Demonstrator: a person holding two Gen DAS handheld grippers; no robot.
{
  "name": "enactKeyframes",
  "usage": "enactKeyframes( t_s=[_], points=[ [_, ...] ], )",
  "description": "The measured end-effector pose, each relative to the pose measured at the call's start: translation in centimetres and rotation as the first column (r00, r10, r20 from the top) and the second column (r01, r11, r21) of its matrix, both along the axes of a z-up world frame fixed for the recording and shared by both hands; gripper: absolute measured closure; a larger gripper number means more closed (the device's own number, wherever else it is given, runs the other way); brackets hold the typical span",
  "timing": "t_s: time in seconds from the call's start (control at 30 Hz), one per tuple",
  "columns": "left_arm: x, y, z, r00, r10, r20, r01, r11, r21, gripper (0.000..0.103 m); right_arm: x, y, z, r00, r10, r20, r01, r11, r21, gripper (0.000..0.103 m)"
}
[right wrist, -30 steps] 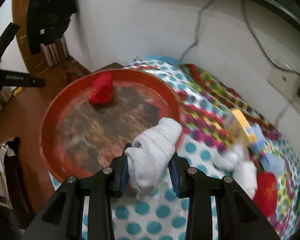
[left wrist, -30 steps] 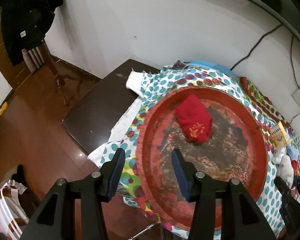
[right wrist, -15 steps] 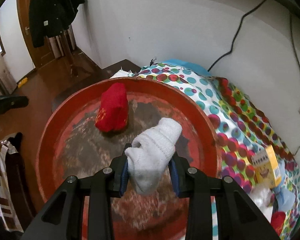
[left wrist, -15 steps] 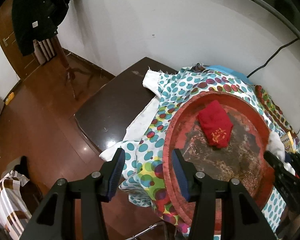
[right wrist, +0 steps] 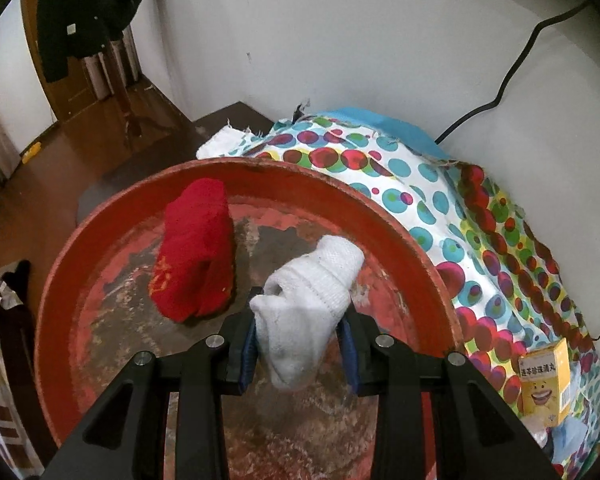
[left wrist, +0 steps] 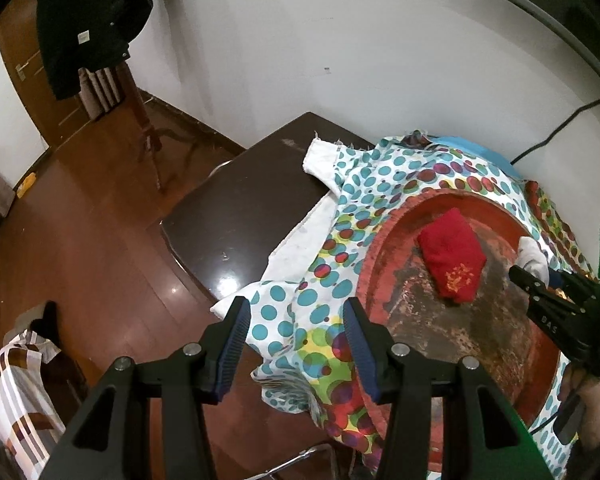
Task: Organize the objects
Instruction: 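Carry the white sock with the right gripper onto the red tray and release, then move both grippers back toward the remaining items on the cloth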
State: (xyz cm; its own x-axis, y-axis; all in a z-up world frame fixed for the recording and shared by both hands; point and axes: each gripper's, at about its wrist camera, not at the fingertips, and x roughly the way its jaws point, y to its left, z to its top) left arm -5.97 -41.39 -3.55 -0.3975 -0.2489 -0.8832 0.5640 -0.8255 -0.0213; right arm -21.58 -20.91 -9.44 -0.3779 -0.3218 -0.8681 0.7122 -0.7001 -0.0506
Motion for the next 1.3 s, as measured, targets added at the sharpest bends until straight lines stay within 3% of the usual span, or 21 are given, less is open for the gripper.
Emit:
enactKeyframes(
  t_s=[0.33,0.6,0.73,0.97,1.3],
  points=[
    [0.0,-0.1,-0.2,1.0,0.003,0.005,-0.003,1.0,0.0,0.054,-0.7,-0.6,-1.5,1.0,-0.001,0.012,0.001,1.0,0.027,0.07],
    [-0.3,0.5,-0.3,1.0,-0.011,0.013,0.011,1.0,0.005,0.054,-0.1,-0.1,-0.6,1.0,-0.008,-0.012,0.008,1.0,0.016,0.054],
    [-0.6,1.3,-0.2,0.999,-0.035,0.01,0.035,0.999,0.003,0.054,0.7,1.0,0.4,1.0,-0.01,-0.024,0.01,1.0,0.003,0.051],
    [-1.5,4.2,0.3,0.994,-0.11,-0.002,0.11,0.994,-0.003,0.054,3.1,4.9,2.4,1.0,-0.027,-0.014,0.027,0.999,-0.041,0.047],
    [-3.1,10.0,0.4,0.967,-0.255,-0.002,0.255,0.967,-0.013,0.054,6.3,12.7,4.3,0.996,-0.093,-0.008,0.092,0.993,-0.07,0.047]
  ],
)
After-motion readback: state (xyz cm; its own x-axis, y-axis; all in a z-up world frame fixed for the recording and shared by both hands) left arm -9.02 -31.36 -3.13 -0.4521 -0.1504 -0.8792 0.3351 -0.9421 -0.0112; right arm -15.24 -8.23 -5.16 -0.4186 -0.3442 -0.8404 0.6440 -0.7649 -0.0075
